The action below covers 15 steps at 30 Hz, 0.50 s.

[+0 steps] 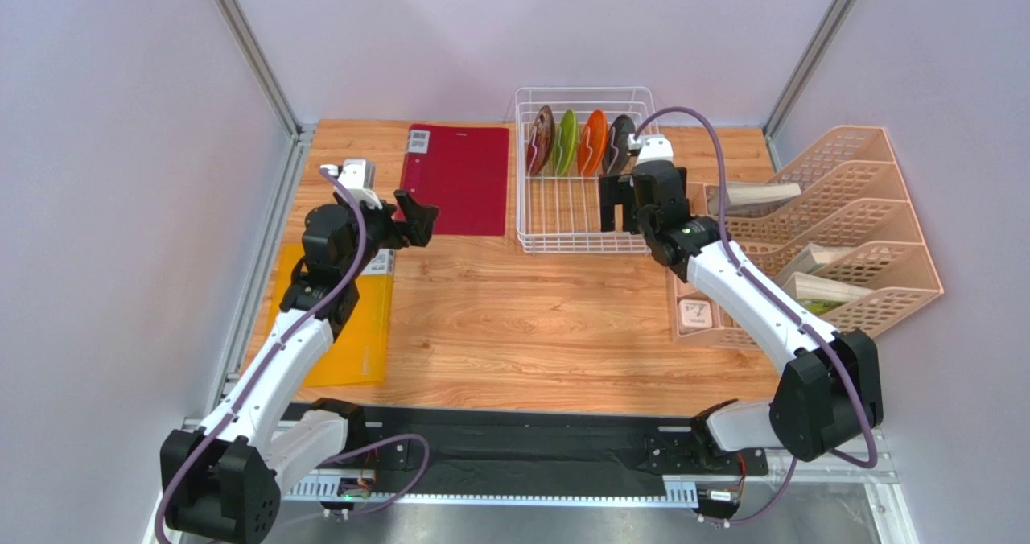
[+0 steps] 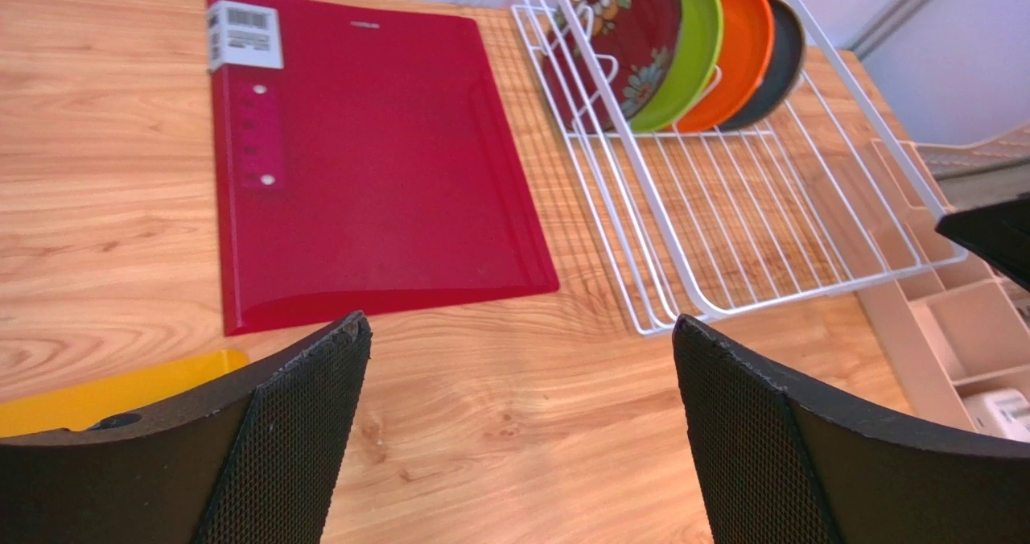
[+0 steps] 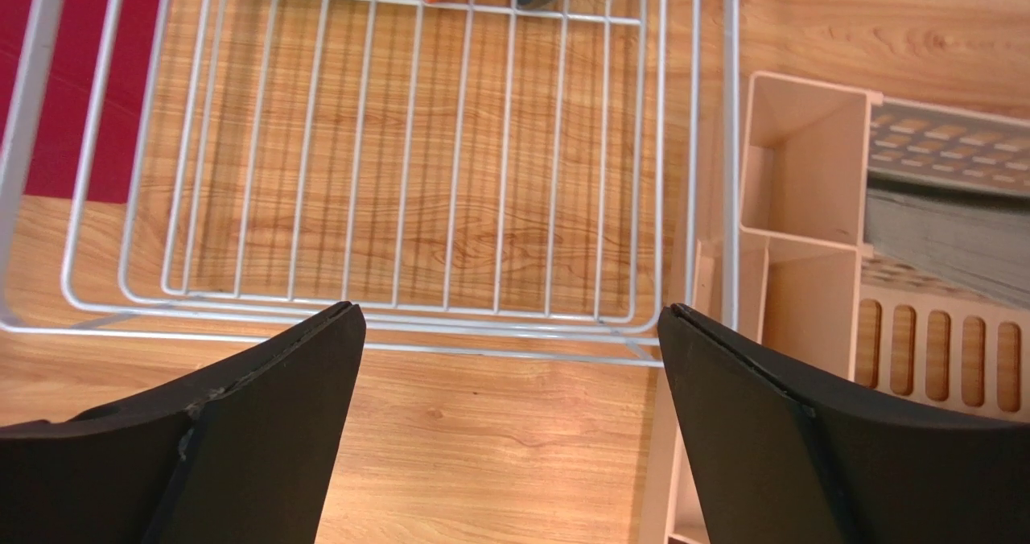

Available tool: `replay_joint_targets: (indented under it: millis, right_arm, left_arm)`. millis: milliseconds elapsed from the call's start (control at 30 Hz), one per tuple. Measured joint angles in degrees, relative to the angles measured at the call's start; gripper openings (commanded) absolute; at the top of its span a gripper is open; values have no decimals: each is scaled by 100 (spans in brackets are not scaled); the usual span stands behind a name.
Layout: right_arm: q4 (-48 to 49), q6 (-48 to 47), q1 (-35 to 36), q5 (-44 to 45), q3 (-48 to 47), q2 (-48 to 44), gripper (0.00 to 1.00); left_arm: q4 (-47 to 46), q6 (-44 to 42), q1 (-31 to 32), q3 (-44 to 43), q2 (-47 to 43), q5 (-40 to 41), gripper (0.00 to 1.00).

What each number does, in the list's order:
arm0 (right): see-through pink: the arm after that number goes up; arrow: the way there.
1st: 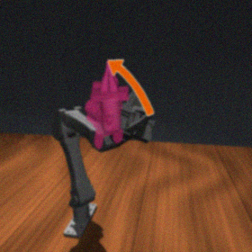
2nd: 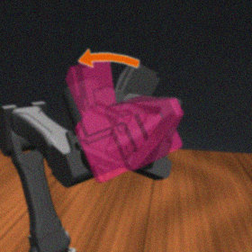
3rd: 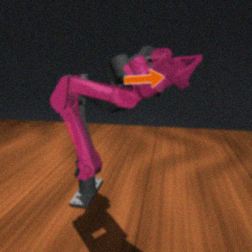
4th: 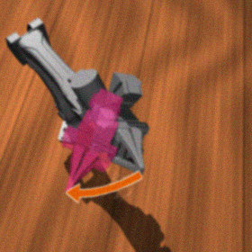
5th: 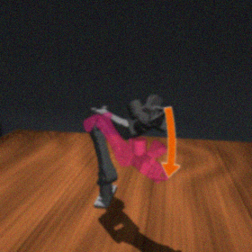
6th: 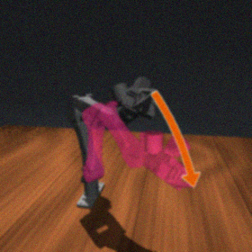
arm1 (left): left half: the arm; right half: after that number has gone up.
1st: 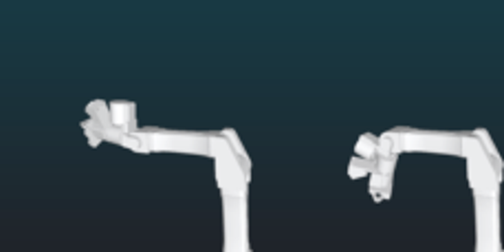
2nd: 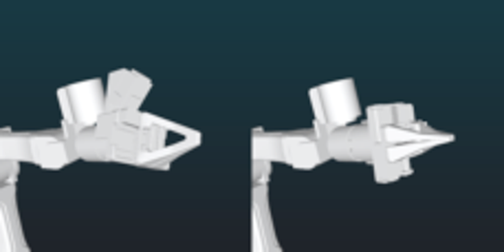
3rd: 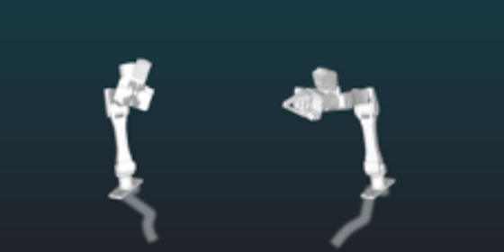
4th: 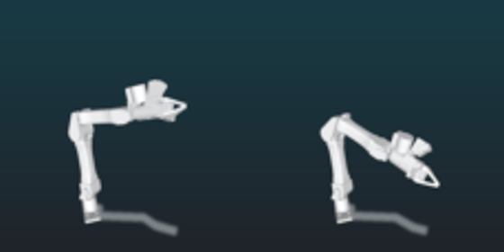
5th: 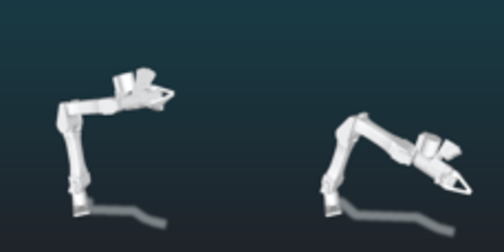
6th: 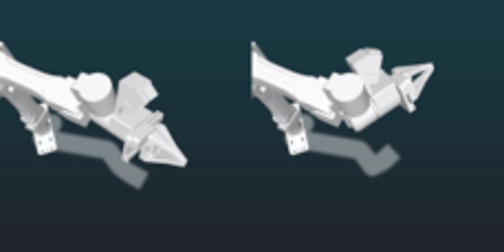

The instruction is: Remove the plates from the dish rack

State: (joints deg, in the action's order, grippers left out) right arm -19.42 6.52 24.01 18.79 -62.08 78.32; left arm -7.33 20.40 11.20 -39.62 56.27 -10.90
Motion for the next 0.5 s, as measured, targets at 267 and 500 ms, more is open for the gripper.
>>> replay_joint_targets:
  millis: [267,500]
  right_arm:
    - [13,-103,282,11,-1025,647,98]
    - [-120,-109,337,-44,-2828,2162,96]
  left_arm:
    - [280,-114,0,2,-74,752,100]
    - [396,-214,-2,114,-374,1335,100]
